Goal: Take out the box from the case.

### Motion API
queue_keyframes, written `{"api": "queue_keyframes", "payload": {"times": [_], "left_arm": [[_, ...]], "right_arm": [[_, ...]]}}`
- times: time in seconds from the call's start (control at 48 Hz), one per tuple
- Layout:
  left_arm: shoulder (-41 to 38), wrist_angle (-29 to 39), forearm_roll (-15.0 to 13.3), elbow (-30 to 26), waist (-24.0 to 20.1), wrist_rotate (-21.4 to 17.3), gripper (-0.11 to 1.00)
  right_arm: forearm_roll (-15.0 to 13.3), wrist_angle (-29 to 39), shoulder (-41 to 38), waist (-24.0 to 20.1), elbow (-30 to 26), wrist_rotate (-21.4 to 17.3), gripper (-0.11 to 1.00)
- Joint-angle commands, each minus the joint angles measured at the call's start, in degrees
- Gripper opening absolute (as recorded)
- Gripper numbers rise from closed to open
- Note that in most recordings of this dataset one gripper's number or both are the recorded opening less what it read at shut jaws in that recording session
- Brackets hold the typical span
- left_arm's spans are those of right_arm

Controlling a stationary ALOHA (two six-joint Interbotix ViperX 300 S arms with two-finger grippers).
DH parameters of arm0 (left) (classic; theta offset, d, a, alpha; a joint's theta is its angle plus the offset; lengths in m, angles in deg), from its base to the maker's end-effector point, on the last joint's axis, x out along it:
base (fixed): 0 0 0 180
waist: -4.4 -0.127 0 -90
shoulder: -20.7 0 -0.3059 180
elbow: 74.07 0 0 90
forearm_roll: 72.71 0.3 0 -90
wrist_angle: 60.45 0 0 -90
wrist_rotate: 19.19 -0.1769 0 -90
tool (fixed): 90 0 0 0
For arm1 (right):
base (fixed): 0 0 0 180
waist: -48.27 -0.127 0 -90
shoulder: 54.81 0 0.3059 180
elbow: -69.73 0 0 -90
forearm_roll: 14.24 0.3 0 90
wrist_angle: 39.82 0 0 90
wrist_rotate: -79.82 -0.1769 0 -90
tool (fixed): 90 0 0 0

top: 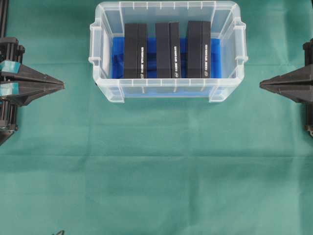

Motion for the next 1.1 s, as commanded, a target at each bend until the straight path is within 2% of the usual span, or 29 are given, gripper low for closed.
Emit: {"api": "queue_keyframes", "payload": {"times": [0.0,0.083,0.229,0.354,0.459,0.605,0.771,0.876,1.001,1.084], "left_arm": [[0.3,1.2,0.7,-2.4,0.6,0.6,0.01],[0.3,3.2,0.7,-3.1,0.7,0.7,0.01],[0.9,4.5,0.8,-5.2,0.8,0.8,0.01],[1.8,5.6,0.7,-7.9,0.8,0.8,0.01],[2.5,9.8,0.8,-11.2,0.8,0.8,0.01],[2.8,15.9,0.8,-14.6,0.8,0.7,0.01],[2.7,19.7,0.7,-15.6,0.8,1.1,0.01],[2.5,23.9,0.7,-16.2,0.8,3.5,0.01],[1.8,35.0,0.7,-17.8,0.8,9.0,0.01],[1.0,44.0,0.7,-19.3,0.8,12.3,0.01]], "right_arm": [[0.1,0.1,-0.3,-0.1,-1.1,-0.1,0.0],[0.3,3.1,-0.3,-0.1,-2.5,-0.6,0.0],[0.3,12.6,-0.2,-0.1,-7.9,-2.1,0.0],[0.2,17.5,0.8,-0.1,-12.9,-2.5,0.0],[0.1,20.6,1.5,-0.1,-16.0,-2.5,0.0],[0.1,22.2,1.8,-0.1,-17.1,-2.5,0.0],[0.1,24.3,1.7,-0.1,-17.2,-2.5,0.0],[0.1,29.4,1.6,-0.1,-17.9,-2.6,0.0],[0.3,40.0,0.9,-0.1,-19.7,-4.0,0.0],[0.2,49.3,-0.4,-0.1,-21.7,-6.6,0.0]]}}
